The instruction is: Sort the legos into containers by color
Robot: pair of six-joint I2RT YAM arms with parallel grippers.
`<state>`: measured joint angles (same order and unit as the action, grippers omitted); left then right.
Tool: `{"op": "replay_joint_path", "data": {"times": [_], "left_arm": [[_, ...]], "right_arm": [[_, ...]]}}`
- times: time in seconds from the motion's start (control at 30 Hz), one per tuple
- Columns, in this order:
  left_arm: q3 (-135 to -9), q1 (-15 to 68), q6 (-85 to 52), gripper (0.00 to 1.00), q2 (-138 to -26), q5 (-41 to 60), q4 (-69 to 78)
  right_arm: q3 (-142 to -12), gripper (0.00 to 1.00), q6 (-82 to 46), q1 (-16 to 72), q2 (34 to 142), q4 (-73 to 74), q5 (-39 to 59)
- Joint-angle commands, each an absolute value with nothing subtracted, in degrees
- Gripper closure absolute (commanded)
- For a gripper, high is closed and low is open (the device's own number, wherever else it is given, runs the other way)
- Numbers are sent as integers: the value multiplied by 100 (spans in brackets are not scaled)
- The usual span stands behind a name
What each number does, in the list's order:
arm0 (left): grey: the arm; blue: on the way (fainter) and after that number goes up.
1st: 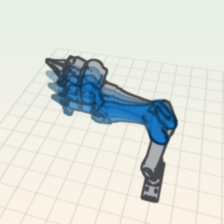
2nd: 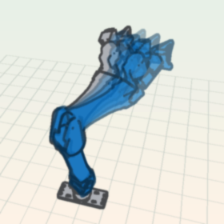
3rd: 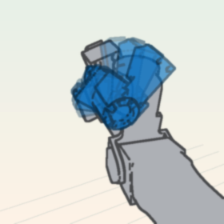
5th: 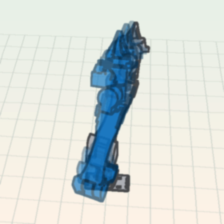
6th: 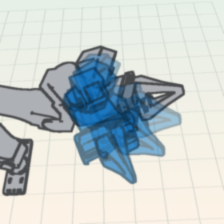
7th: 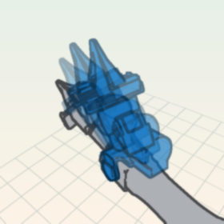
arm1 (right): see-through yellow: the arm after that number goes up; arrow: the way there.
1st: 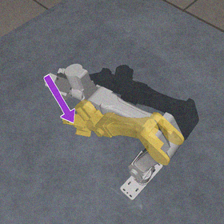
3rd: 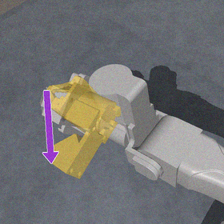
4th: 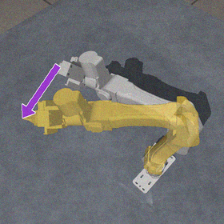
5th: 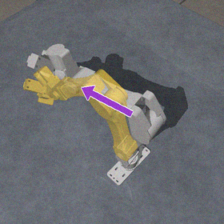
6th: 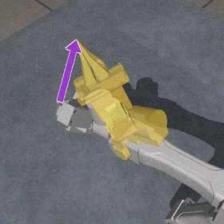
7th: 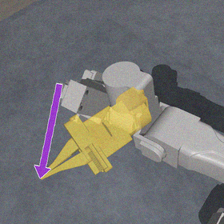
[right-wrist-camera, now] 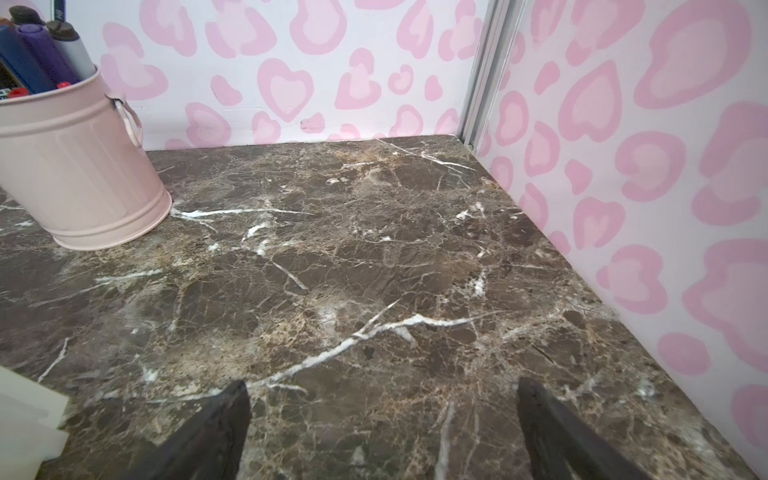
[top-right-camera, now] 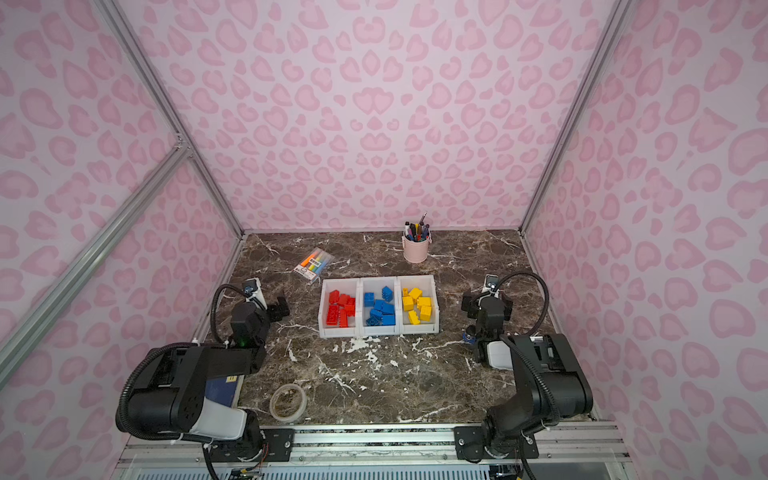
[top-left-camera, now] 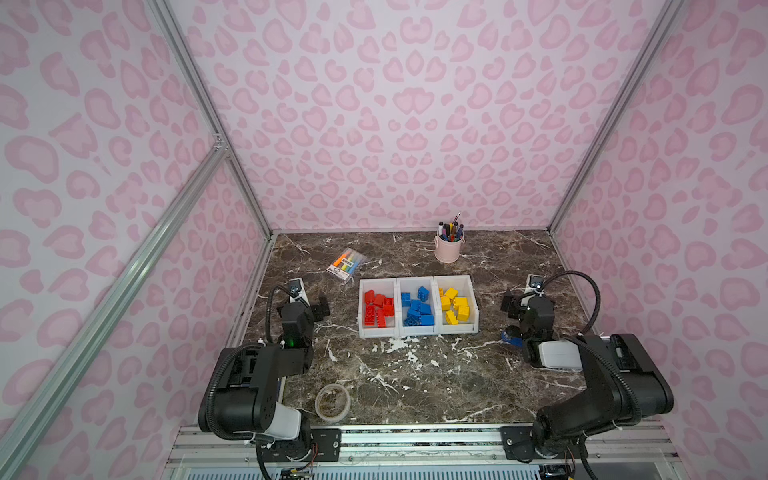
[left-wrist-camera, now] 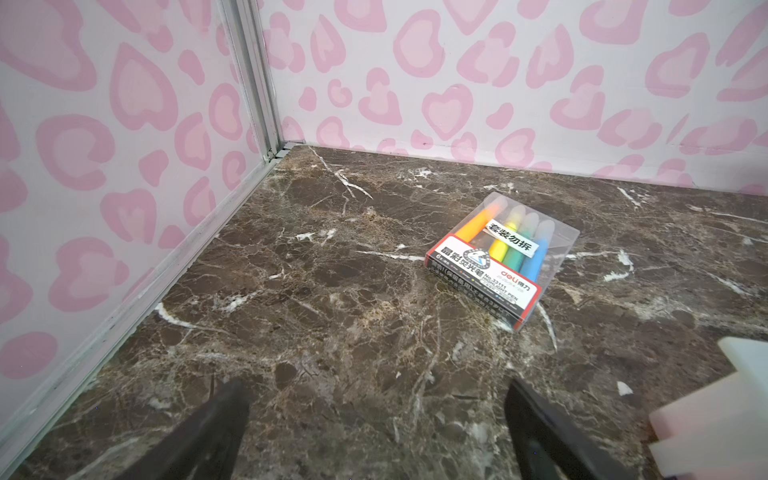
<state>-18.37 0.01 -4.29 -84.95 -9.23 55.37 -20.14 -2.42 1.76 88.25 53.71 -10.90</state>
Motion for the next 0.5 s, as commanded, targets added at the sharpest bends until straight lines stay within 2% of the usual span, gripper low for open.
{"op": "replay_joint_path", "data": {"times": [0.0, 0.47], "left_arm": [[-1827, 4, -347, 2, -8480, -892, 5795], [-1879, -18, -355, 2, -8501, -835, 5713]], "right_arm": [[-2004, 0, -229, 176, 8812, 5417, -1081], [-2013, 0, -220, 175, 8811, 5403, -1085]]}}
